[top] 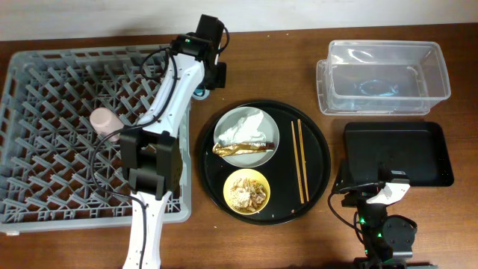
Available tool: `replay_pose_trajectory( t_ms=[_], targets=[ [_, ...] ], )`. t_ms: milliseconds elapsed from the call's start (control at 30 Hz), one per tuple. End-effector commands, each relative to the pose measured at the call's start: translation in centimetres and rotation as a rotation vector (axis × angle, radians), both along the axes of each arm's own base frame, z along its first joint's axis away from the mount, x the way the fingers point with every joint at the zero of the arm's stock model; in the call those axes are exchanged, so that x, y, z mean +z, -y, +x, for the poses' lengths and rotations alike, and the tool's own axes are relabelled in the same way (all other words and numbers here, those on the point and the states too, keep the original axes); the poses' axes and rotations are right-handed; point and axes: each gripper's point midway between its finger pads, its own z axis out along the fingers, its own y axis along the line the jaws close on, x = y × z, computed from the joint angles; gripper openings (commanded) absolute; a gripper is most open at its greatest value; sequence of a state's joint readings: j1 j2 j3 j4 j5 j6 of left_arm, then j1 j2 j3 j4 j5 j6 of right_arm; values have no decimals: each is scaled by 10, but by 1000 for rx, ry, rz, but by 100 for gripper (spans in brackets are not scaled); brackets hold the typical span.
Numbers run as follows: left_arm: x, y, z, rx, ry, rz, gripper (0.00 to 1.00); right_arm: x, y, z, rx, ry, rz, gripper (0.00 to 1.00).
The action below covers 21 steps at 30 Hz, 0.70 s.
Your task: Sort waste into correct bins and load items into the dishwasher rack
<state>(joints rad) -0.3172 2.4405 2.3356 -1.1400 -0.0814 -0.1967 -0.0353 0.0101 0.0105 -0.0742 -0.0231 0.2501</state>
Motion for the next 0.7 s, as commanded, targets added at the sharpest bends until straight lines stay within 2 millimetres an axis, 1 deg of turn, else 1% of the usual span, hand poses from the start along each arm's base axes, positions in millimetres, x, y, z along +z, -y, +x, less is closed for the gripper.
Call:
replay_pose_trajectory(
  t_ms=[0,133,200,267,333,400,467,500,567,600,667],
  targets=[
    [3,-18,5,20,16,53,0,-2,-1,0,4,-4,-11,99],
    [14,-4,-1,-9,-2,-30,0,-2,-1,0,4,-4,-11,99],
    [28,2,-5,-22,-1,-70,0,-2,-1,0,3,-4,-11,99],
    [48,6,-7,-31,15,-100,0,-2,-1,0,4,-4,-11,99],
    [75,9,-9,-38,51,-134,0,-2,-1,0,4,-4,-10,99],
    [111,11,-10,-47,113,-169,0,-2,-1,0,4,-4,-11,98],
    [152,10,-13,-45,191,-201,0,-2,-1,0,4,-4,-11,99],
    [179,5,-16,-31,244,-221,0,-2,-1,0,4,-4,-11,99],
    [212,-7,-21,7,307,-248,0,-2,-1,0,4,-4,-11,99],
    [228,-18,-26,44,329,-263,0,-2,-1,0,4,-4,-11,99],
    [244,-43,-39,130,332,-284,0,-2,-1,0,4,-4,-11,99]
  ],
)
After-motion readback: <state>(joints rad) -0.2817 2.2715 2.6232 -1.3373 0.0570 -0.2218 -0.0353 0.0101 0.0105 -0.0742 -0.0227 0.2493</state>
